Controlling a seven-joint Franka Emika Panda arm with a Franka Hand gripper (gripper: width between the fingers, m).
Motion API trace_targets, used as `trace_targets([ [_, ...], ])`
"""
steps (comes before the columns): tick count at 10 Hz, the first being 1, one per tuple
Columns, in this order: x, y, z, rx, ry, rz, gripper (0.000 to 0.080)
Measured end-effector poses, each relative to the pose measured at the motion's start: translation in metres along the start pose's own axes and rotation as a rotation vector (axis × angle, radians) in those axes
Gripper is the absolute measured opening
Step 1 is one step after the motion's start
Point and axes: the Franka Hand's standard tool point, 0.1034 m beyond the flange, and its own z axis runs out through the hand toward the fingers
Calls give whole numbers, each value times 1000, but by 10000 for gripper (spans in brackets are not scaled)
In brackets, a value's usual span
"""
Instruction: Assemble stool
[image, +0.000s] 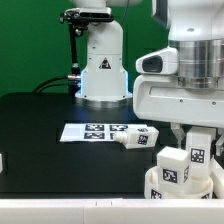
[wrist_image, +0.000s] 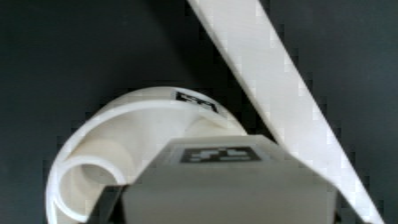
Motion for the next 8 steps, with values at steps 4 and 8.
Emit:
trace_targets([
  [4, 0, -3, 3, 40, -29, 545, 331],
  [8, -2, -9, 4, 56, -22, 842, 331],
])
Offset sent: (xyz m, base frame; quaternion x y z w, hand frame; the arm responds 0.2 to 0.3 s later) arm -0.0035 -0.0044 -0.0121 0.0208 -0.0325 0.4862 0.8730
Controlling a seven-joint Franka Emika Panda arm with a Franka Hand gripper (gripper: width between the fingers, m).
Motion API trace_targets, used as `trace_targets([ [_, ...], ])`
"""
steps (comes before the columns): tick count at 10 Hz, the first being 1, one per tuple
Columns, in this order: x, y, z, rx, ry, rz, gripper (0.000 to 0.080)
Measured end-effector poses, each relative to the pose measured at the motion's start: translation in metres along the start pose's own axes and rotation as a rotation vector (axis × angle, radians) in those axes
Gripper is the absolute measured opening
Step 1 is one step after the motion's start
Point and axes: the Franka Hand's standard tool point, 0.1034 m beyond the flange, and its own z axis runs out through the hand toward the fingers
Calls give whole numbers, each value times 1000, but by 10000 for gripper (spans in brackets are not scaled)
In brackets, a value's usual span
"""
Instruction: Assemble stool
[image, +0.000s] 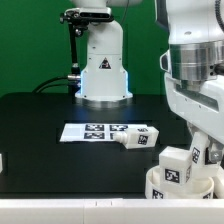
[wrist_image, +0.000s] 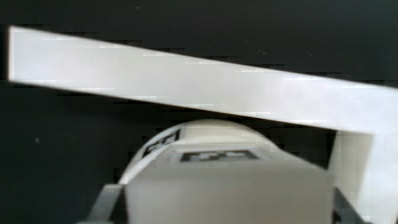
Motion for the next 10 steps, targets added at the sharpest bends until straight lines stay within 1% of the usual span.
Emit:
trace_targets([
  [1, -1, 0, 0, 0, -3, 45, 331],
  [3, -2, -1, 0, 13, -12, 233, 331],
  [4, -3, -1, 1, 11, -12, 265, 466],
  [5, -3, -1, 1, 11, -12, 236, 466],
  [6, -3, -1, 0, 8, -11, 188, 587],
  [7, -6, -2, -10, -4, -21, 102, 635],
  [8, -10, -4, -23, -7, -26, -92, 635],
  [9, -16, 0, -33, -31, -48, -241, 646],
  [10, -23, 4, -34, -35, -42, -321, 646],
])
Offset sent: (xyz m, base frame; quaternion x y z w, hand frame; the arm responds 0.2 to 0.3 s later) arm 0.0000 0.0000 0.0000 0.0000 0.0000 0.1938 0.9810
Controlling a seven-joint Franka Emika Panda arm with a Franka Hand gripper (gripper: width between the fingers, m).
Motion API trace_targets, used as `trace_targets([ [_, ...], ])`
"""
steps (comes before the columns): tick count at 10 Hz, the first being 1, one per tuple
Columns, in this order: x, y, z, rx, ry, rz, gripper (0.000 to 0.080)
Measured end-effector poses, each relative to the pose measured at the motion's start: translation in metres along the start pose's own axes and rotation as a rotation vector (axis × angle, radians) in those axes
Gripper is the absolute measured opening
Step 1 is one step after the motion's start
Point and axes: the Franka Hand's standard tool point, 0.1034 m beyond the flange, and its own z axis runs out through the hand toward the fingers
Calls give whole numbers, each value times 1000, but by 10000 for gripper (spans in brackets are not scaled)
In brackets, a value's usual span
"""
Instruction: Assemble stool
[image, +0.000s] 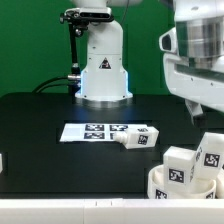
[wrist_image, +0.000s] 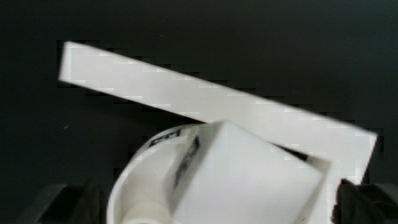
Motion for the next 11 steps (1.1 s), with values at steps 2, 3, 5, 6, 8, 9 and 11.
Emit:
trace_targets([
  [2, 2, 1, 2, -2, 1, -133, 649],
  [3, 1, 1, 4, -13, 18, -277, 649],
  [5, -2, -3, 5, -37, 76, -693, 649],
  [6, -1, -5, 5, -37, 84, -900, 649],
  [8, -2, -4, 6, -54, 85, -1059, 649],
  [9, 0, -3, 5, -59, 85, -1125, 649],
  [11, 9, -3, 3, -91, 93, -1448, 649],
])
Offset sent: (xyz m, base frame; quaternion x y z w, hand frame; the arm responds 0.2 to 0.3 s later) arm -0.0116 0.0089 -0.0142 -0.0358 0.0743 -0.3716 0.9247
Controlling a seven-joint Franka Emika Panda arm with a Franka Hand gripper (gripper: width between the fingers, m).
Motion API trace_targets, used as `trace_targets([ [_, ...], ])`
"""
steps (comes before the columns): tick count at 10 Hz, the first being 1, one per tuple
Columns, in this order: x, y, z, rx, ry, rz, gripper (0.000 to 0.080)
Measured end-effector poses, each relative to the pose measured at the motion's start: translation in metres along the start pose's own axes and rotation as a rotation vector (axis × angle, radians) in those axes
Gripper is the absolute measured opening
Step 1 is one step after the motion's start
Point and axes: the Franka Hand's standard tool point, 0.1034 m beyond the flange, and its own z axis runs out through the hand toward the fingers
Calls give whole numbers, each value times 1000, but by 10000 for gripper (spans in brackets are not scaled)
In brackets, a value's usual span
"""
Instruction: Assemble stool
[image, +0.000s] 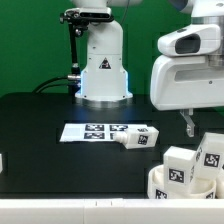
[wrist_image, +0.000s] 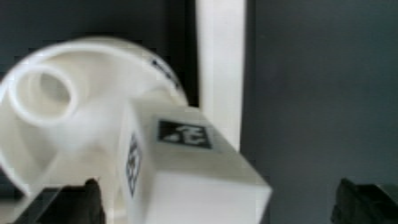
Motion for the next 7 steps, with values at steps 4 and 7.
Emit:
trace_targets([
  [4, -1, 0, 6, -64, -25, -543, 649],
  [7, -3, 0, 19, -78, -45, -721, 649],
])
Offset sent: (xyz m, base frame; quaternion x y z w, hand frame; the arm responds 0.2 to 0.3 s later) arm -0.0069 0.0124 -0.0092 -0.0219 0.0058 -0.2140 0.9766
